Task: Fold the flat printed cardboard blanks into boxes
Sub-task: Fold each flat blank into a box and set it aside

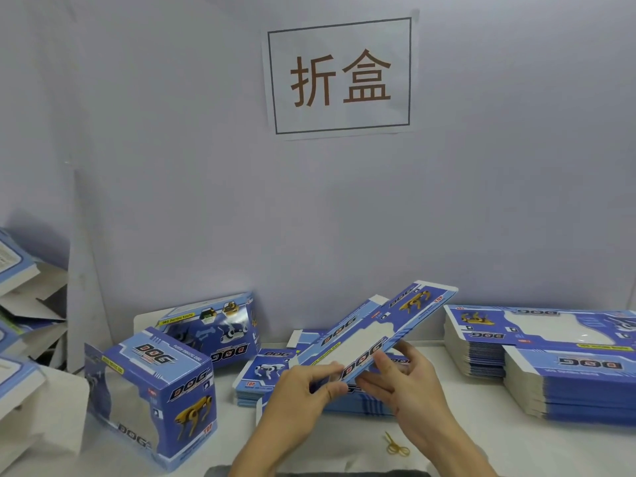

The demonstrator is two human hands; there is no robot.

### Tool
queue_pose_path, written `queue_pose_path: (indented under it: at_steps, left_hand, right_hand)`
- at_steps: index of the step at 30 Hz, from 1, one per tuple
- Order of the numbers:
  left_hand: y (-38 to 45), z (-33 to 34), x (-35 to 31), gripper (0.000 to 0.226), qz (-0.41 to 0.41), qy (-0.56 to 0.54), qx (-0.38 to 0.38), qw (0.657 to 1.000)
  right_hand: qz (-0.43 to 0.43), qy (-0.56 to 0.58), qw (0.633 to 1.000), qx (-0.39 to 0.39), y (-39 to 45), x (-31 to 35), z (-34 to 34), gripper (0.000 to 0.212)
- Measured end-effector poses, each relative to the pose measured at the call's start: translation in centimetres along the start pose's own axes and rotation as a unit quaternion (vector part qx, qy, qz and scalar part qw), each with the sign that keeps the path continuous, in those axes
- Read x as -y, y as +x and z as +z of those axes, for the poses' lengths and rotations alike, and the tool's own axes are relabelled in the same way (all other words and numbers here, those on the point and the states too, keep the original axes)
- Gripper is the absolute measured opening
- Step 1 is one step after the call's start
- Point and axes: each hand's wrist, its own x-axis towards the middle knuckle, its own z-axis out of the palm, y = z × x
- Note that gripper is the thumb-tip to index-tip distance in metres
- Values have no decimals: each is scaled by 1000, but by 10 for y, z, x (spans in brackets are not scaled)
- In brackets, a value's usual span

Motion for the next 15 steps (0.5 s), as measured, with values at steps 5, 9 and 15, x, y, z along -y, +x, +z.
queue_pose_path:
  at_steps: [5, 9, 15]
  left_hand:
    - [0, 1, 0, 36, -8, 9, 2, 1000]
    - [-3, 1, -3, 32, 36, 59, -21, 997]
    - [-3, -4, -3, 35, 80, 124, -166, 975]
  right_hand:
    - [4, -1, 1000, -9, 0, -1, 0, 39]
    - [8, 4, 1000, 0, -2, 1, 1, 35]
    - [37, -15, 996, -84, 3, 5, -2, 15]
